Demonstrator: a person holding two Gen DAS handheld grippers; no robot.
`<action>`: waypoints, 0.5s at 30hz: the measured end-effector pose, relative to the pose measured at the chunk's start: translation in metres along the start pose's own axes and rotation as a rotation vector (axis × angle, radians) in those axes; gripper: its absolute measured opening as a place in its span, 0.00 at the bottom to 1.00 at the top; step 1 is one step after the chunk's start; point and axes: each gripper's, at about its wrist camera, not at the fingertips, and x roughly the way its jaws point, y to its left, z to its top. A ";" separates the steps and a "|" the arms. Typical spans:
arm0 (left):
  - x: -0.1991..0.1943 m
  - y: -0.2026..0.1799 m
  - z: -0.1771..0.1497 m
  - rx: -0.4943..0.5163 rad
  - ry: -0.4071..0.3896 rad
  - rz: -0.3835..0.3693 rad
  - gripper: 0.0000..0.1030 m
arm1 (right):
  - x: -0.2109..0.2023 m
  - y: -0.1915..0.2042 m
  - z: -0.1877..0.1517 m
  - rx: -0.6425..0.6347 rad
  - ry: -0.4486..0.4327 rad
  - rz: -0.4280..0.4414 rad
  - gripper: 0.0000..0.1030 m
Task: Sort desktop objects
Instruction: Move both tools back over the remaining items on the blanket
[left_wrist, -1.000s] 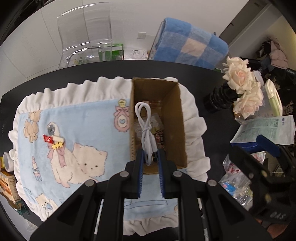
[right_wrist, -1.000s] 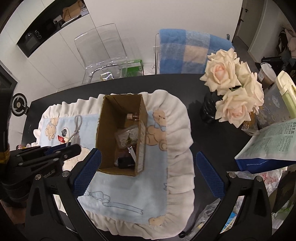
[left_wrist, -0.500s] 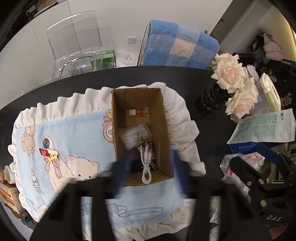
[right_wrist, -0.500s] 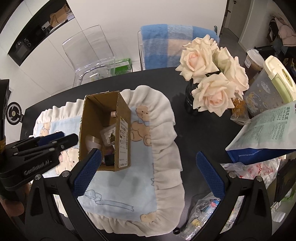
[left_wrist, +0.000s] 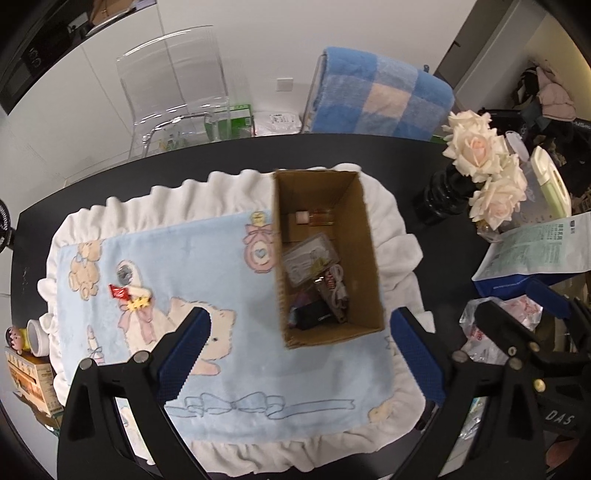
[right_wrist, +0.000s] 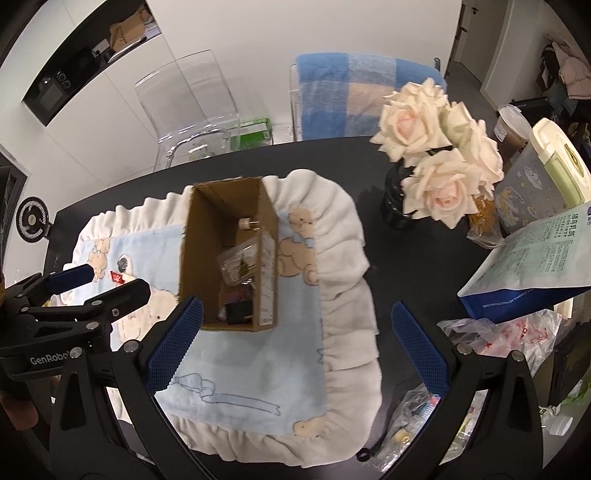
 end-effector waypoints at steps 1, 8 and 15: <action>-0.004 0.007 -0.002 -0.005 -0.004 0.004 0.95 | -0.001 0.007 -0.001 -0.006 0.000 0.000 1.00; -0.030 0.062 -0.022 -0.038 -0.029 0.028 0.95 | -0.007 0.062 -0.013 -0.046 -0.013 0.018 1.00; -0.057 0.130 -0.048 -0.072 -0.044 0.051 0.95 | -0.012 0.126 -0.035 -0.060 -0.005 0.046 1.00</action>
